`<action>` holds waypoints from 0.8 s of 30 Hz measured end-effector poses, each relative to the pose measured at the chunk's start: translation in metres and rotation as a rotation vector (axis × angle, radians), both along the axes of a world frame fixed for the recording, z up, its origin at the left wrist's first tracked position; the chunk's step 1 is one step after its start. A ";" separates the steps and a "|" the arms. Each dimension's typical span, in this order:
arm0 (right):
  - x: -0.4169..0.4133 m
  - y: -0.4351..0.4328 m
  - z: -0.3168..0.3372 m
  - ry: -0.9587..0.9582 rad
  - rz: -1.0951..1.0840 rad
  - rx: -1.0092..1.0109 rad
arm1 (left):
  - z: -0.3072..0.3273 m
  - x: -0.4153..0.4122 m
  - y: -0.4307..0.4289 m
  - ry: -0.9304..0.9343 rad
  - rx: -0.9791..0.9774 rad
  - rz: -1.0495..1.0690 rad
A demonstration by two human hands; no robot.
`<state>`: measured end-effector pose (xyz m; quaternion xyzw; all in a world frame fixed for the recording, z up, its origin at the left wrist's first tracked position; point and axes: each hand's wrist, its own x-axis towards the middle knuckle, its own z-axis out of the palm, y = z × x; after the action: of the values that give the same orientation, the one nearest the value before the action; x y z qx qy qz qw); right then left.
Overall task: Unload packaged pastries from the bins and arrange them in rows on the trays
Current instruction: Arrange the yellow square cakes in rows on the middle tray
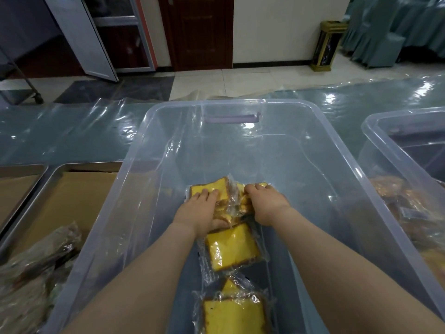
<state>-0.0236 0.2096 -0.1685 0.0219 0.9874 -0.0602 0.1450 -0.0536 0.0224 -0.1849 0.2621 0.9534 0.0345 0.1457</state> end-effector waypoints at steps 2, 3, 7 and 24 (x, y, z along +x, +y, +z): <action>-0.002 0.000 0.001 -0.015 0.001 0.001 | 0.004 0.000 0.005 0.096 0.006 -0.038; -0.002 -0.002 0.001 -0.025 0.000 0.002 | 0.002 0.003 0.006 0.137 -0.001 -0.049; 0.000 -0.006 0.001 -0.026 -0.021 -0.023 | -0.010 0.015 0.003 0.266 0.006 -0.018; 0.024 -0.016 0.125 0.455 -0.386 -0.396 | 0.153 0.026 0.011 0.558 0.181 0.077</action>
<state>0.0000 0.1938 -0.0432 0.1657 0.9412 -0.2799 -0.0911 -0.0273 0.0335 -0.0323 0.2372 0.9588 0.0518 -0.1473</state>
